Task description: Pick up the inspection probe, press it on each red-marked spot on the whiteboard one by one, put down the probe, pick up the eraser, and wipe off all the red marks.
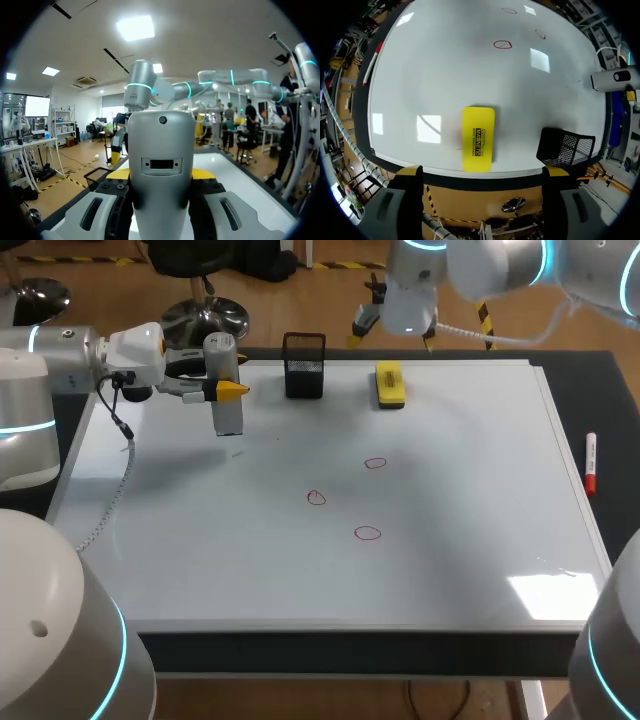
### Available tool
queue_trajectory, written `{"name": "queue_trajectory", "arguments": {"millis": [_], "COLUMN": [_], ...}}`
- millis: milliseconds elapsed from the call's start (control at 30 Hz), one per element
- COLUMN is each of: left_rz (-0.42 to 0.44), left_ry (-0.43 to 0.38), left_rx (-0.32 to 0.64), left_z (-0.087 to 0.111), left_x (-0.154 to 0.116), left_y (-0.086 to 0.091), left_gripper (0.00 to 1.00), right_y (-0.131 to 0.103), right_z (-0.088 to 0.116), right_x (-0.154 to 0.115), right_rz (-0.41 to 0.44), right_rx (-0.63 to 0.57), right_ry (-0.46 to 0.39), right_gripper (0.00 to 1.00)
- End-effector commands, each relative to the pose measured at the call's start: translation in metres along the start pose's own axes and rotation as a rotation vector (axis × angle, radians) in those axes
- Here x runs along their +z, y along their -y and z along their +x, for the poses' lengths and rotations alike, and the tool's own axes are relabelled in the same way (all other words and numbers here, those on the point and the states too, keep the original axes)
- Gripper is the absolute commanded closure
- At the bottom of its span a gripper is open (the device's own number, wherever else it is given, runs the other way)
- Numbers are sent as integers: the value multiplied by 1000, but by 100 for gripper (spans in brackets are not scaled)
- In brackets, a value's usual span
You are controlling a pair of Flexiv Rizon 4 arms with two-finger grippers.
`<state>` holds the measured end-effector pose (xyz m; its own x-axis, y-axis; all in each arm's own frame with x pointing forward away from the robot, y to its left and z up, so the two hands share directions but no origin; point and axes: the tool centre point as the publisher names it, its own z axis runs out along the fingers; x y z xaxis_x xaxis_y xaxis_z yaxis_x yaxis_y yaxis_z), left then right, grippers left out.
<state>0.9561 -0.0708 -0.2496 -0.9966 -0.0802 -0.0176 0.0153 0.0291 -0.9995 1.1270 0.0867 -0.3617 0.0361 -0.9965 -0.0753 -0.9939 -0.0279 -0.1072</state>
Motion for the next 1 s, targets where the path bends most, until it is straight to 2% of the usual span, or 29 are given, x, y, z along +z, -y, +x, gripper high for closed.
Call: {"name": "queue_trajectory", "arguments": {"millis": [33,667,1000], "left_rz": [2,2,2], "left_ry": [-2,-2,-2], "left_rx": [2,2,2], "left_z": [-1,-1,-1], "left_x": [0,0,0], "left_y": [0,0,0], "left_gripper": [100,100,100], "right_y": [3,-3,-9], "right_z": [2,-16,-16], "right_x": [2,32,45], "right_rz": [-23,-122,-142], "right_rx": [-2,44,83], "right_ry": [-5,12,8], "right_gripper": [0,0,0]}}
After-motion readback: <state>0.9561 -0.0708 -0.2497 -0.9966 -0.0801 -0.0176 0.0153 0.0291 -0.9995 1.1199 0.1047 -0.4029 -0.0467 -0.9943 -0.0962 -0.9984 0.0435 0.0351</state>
